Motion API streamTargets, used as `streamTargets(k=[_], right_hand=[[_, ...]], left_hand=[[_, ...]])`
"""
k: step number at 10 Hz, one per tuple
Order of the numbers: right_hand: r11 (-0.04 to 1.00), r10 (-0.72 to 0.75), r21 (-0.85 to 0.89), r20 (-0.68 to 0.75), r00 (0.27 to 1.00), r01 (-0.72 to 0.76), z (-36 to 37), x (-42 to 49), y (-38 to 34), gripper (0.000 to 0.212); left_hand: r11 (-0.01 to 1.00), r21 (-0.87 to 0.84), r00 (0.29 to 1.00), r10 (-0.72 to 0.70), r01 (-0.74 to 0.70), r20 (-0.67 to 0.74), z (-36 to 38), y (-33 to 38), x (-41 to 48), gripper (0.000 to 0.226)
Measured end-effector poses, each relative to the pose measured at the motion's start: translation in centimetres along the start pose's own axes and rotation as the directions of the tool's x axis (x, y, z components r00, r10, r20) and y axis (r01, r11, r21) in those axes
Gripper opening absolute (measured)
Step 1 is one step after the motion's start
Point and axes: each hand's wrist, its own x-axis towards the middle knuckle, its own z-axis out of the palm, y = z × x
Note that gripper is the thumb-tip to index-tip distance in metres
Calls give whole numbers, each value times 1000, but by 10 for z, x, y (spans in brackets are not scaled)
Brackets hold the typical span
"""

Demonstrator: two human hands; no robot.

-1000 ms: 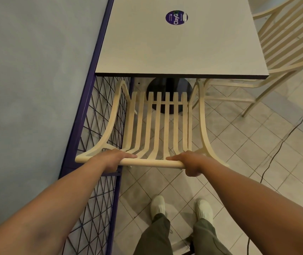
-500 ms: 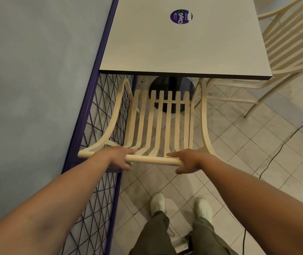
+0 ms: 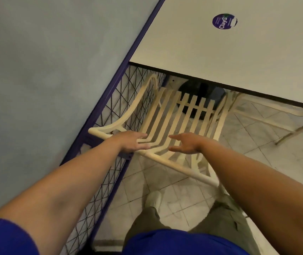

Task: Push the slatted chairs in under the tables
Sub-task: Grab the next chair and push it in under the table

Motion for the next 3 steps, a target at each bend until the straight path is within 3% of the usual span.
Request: streamTargets(k=[2, 3], right_hand=[[958, -216, -176, 71, 974, 225, -60, -17, 51, 79], [907, -287, -274, 159, 945, 321, -82, -45, 72, 77]], left_hand=[[948, -215, 953, -269, 236, -142, 21, 82, -32, 93], [894, -332, 913, -371, 302, -171, 41, 139, -54, 90]])
